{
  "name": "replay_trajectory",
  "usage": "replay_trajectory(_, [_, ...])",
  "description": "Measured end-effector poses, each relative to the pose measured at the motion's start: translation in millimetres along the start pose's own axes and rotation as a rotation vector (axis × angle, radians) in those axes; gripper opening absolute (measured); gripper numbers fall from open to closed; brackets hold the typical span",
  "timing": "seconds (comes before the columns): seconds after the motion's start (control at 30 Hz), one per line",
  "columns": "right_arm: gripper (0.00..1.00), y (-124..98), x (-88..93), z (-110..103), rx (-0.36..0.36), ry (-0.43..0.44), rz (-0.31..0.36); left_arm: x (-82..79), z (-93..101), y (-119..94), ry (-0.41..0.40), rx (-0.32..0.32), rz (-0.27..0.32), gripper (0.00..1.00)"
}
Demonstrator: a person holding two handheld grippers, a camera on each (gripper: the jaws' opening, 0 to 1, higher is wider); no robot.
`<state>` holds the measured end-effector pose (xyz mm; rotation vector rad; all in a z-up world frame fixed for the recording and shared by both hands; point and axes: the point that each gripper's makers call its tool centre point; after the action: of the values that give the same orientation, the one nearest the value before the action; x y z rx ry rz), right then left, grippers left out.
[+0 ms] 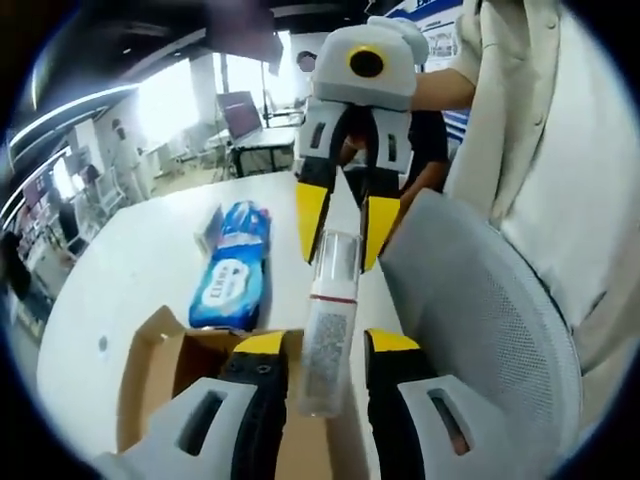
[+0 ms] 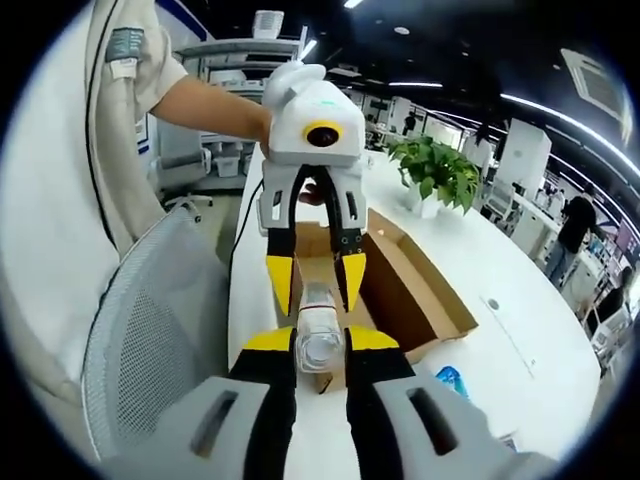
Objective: Operate the shoe box by opening the lid, removing the specified soft item, and placing it in the target area until the item is outside and the box remains undamaged.
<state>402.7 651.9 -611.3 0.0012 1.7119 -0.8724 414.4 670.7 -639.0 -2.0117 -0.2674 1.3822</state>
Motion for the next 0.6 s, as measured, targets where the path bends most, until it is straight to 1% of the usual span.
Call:
replay_trajectory(0.07, [0.14, -0.8, -0.1, 3.0, 0.003, 0.002, -0.003, 1.9, -1.7, -1.7, -0.017, -0.015, 0.003, 0.35])
replay_trajectory(0.1, [0.14, -1.6, -0.5, 4.9, 0.004, 0.003, -0.004, 2.6, -3.6, -3.8, -0.023, -0.034, 0.01, 0.36])
replay_trajectory(0.17, [0.14, -3.5, -0.5, 9.9, 0.011, 0.002, -0.013, 5.1, -7.7, -7.1, -0.06, -0.066, 0.019, 0.37])
replay_trajectory(0.23, [0.14, -6.6, -1.8, 14.6, 0.015, 0.001, -0.013, 7.4, -12.6, -10.6, -0.097, -0.106, 0.028, 0.41])
replay_trajectory(0.3, [0.14, -10.1, -3.3, 20.1, 0.021, -0.002, -0.016, 10.9, -16.4, -13.7, -0.132, -0.139, 0.028, 0.48])
replay_trajectory(0.4, [0.15, -15.5, -4.3, 29.7, 0.034, -0.008, -0.022, 15.0, -20.3, -18.2, -0.17, -0.178, 0.035, 0.54])
replay_trajectory(0.6, [0.15, -27.9, -5.7, 53.0, 0.065, -0.025, -0.042, 17.2, -28.1, -27.5, -0.238, -0.262, 0.069, 0.63])
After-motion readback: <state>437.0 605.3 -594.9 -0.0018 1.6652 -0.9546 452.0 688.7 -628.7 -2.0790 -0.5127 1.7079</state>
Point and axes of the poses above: the point that each gripper's makers call its tool centre point, and the gripper's own axes: y roughly forward along the fingers, z roughly to its right, x roughly out of its underside, and after that the axes turned 14 degrees about y, right-handed
